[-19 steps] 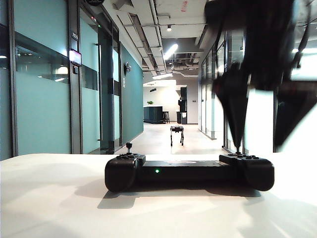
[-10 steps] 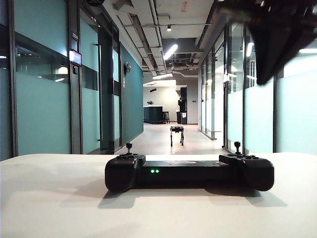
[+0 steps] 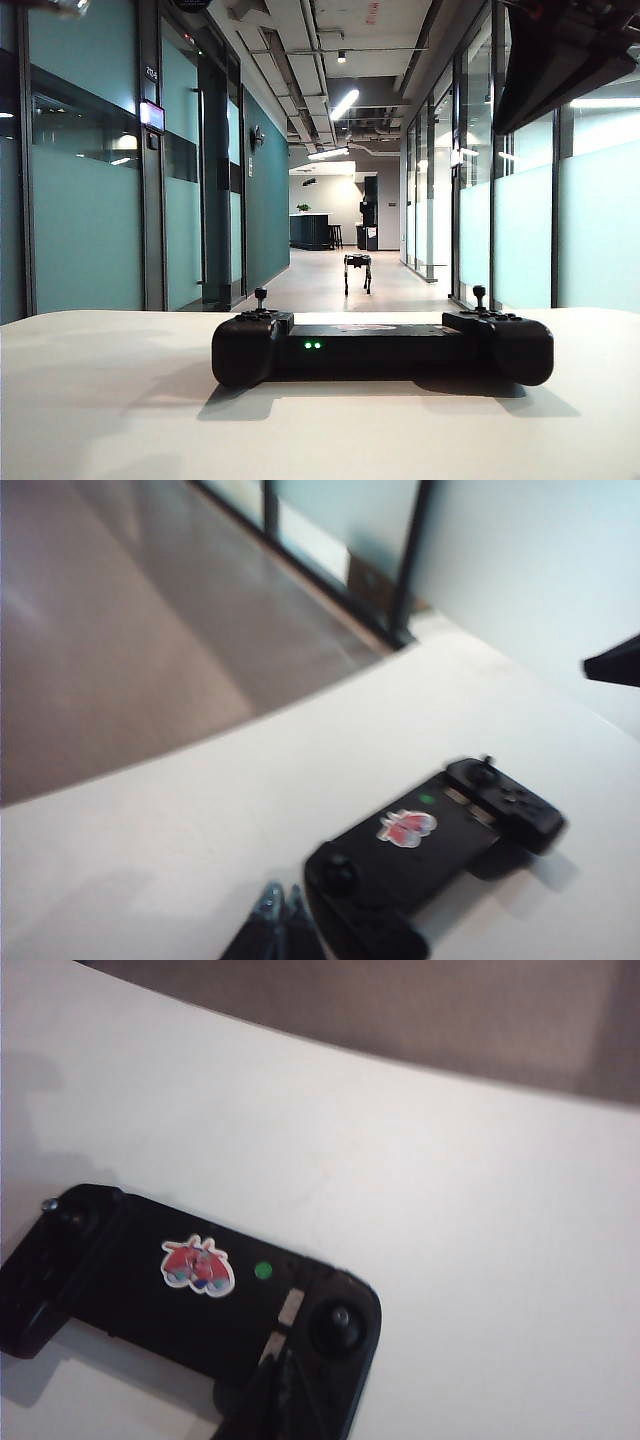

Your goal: Push the left joystick on the remote control sitting on the white table forward to make the robot dog walk in a straight line until it approaches the door.

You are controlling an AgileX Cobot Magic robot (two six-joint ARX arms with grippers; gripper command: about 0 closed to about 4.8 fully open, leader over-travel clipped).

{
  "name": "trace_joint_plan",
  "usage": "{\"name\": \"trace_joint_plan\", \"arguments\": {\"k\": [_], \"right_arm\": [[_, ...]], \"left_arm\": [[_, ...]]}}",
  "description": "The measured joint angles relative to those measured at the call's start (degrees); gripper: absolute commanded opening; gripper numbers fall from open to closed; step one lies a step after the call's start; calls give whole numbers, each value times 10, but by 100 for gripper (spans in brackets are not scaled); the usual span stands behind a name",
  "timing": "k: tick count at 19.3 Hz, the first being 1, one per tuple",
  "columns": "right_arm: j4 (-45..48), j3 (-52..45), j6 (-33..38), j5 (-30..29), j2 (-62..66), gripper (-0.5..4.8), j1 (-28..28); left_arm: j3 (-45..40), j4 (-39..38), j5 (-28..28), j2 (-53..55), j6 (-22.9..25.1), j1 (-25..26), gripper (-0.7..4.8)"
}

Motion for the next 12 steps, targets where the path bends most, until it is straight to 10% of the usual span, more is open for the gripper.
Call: {"name": "trace_joint_plan", "arguments": {"k": [12], "right_arm": [[110,-91,-28,5,-40,-1,6]], "left_arm": [[-217,65,-30,-209,6,0,-5]]}}
